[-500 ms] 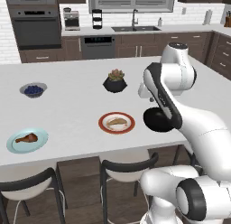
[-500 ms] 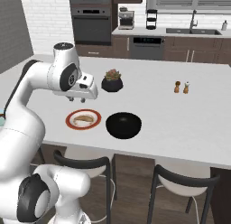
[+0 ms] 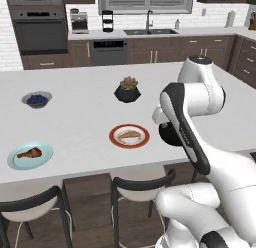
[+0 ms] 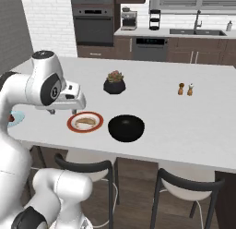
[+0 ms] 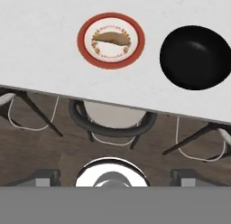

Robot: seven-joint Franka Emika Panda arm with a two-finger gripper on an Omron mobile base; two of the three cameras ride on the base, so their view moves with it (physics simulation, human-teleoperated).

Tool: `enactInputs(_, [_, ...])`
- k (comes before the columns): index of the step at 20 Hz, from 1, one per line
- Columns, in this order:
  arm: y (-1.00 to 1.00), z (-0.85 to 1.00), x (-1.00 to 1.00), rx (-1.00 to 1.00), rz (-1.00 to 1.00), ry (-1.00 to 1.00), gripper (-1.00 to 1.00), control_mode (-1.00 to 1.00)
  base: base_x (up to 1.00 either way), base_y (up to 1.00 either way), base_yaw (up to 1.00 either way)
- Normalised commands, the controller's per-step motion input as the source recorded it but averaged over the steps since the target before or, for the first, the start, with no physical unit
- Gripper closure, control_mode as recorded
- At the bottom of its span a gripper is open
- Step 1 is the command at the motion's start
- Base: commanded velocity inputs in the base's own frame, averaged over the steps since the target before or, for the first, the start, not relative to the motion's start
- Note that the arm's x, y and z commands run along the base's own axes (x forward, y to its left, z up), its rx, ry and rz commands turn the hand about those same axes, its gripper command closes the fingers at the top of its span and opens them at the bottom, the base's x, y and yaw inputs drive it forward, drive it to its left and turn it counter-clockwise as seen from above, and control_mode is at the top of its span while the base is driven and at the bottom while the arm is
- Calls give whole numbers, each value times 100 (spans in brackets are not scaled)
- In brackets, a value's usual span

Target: Pick the chicken drumstick and sweet potato from their plates and place them in the bowl. Then put the bowl in the fridge.

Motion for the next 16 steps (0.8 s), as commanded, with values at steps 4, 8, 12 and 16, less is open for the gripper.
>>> enactInputs(4, [18, -7, -34, -5, 32, 6, -100, -100, 0, 0, 0])
enactInputs(8, [21, -2, 41, -2, 44, 21, -100, -100, 0, 0, 0])
enactInputs(12, [28, -17, 98, -7, 35, 16, -100, -100, 0, 0, 0])
enactInputs(16, [20, -46, 100, -10, 10, 13, -100, -100, 0, 0, 0])
